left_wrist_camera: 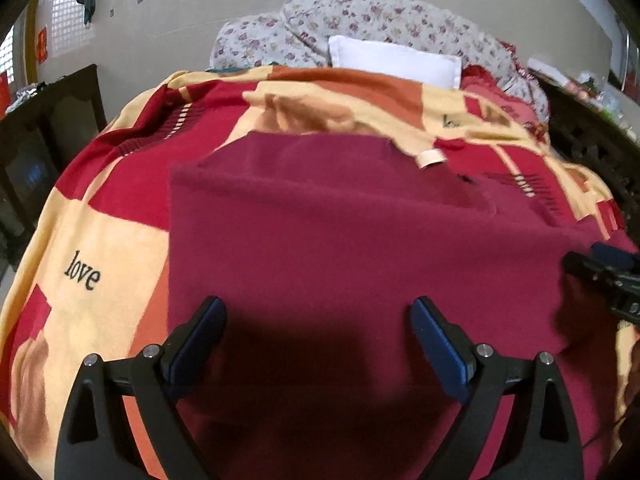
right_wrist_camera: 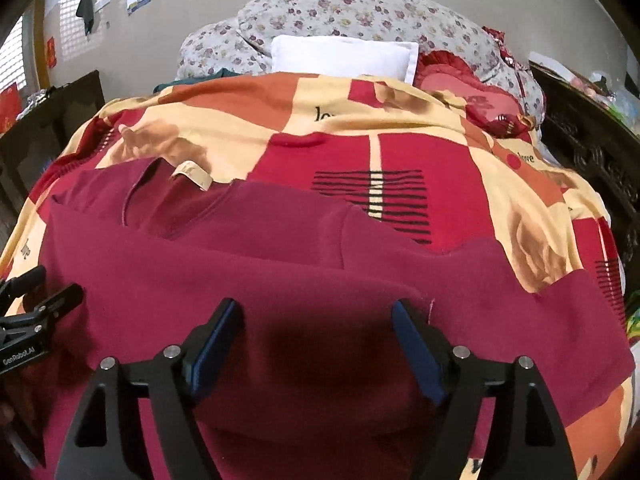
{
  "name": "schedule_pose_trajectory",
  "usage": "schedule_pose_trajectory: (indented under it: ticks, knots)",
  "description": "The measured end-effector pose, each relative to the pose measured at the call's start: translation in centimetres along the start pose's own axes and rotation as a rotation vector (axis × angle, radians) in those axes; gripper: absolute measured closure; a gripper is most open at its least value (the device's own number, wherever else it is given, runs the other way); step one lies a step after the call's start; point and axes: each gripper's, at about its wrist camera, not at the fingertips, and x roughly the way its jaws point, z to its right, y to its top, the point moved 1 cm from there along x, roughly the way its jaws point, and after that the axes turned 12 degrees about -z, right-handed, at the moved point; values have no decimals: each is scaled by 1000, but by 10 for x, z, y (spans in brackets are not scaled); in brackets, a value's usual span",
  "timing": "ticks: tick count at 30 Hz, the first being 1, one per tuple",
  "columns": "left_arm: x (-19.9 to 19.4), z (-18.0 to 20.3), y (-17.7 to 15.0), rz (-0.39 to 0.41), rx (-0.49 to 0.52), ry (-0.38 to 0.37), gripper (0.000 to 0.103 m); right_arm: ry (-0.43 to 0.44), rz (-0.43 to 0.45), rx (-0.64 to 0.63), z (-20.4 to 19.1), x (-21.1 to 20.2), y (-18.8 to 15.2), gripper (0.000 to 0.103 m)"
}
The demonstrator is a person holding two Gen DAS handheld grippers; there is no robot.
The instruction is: Fold small clothes
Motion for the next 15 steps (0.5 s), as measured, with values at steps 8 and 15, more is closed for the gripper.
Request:
schedule_pose_trajectory:
  ticks: [8, 15]
  knots:
    - [-11, 18, 1, 21, 3, -73, 9, 36, 19, 51, 5, -15, -6, 20]
    - [12, 39, -6, -53, 38, -52, 9, 55, -1, 45, 9, -18, -16, 20]
